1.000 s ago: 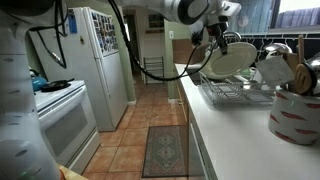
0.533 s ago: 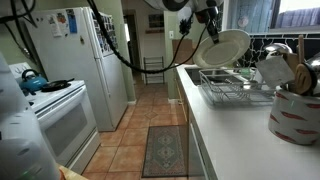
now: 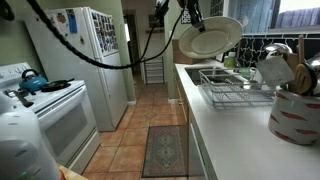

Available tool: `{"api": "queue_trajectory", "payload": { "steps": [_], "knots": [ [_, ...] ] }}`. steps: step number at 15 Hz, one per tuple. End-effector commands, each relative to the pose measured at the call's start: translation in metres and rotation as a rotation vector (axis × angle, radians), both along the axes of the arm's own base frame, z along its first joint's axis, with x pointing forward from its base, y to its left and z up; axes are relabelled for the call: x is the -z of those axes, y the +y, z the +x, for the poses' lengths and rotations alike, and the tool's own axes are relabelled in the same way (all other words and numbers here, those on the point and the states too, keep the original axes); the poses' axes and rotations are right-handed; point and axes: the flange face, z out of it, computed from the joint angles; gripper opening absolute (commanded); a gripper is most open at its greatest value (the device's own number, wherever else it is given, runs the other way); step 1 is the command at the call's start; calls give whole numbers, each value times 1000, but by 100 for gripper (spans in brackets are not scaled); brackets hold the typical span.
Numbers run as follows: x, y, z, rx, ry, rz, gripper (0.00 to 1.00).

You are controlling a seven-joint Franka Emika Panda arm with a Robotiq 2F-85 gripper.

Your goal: Put the floral plate on the counter

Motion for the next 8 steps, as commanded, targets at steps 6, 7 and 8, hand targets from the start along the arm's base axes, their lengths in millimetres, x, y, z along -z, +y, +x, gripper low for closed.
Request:
{"api": "queue_trajectory", "payload": {
  "steps": [6,7,8],
  "knots": [
    [14,5,-119,102,-143,200,2],
    [18,-1,-130,126,-155,221,2],
    [23,-7,-139,141,-165,242,2]
  ]
}}
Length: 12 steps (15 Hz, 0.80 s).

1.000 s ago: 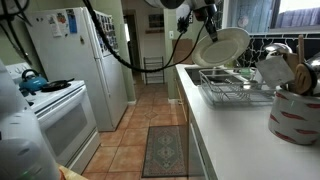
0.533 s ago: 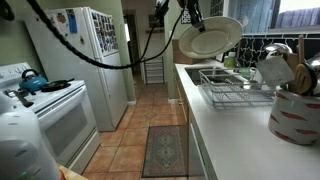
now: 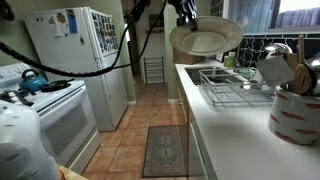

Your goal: Put the floral plate on the counter

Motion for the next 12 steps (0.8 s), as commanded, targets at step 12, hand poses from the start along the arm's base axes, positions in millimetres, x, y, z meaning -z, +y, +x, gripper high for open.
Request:
{"api": "queue_trajectory", "payload": {
  "steps": [12],
  "knots": [
    [88,-51,-34,89,129,227,2]
  ]
}}
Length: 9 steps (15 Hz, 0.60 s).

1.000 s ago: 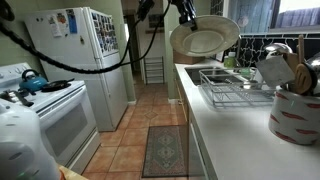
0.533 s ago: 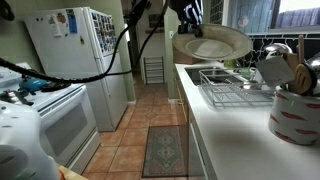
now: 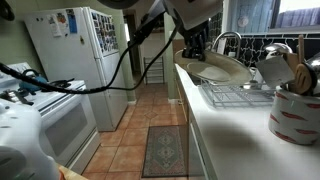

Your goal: Put the floral plate on the counter

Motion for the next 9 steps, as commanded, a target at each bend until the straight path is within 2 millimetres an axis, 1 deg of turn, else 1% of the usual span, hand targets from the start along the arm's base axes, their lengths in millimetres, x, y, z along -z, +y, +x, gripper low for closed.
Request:
{"api": "queue_trajectory", "payload": {
  "steps": [1,4,6,9],
  "knots": [
    [17,-4,7,-15,66,-3,2],
    [38,-9,13,-30,126,-3,2],
    [50,-15,12,-26,147,-16,2],
    [58,-24,10,5,113,-74,2]
  ]
}}
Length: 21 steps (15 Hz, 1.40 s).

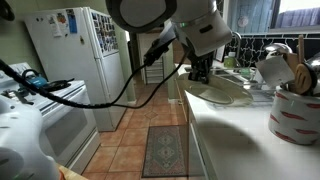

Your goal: Put the floral plate on the counter

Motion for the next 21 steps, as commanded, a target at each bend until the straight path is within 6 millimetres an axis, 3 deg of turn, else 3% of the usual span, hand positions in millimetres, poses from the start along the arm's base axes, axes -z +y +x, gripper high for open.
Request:
{"api": "queue_trajectory", "payload": {
  "steps": [1,2,9,10,12,18,21],
  "knots": [
    [1,-4,0,6,-3,-21,2],
    [3,-6,0,10,-2,-27,7],
    [4,-4,3,4,3,-26,7],
    [4,-4,3,4,3,-26,2],
    [8,-1,3,45,7,-37,2],
    [34,12,-11,231,7,-81,2],
    [42,20,-18,243,-36,-152,2]
  ]
}}
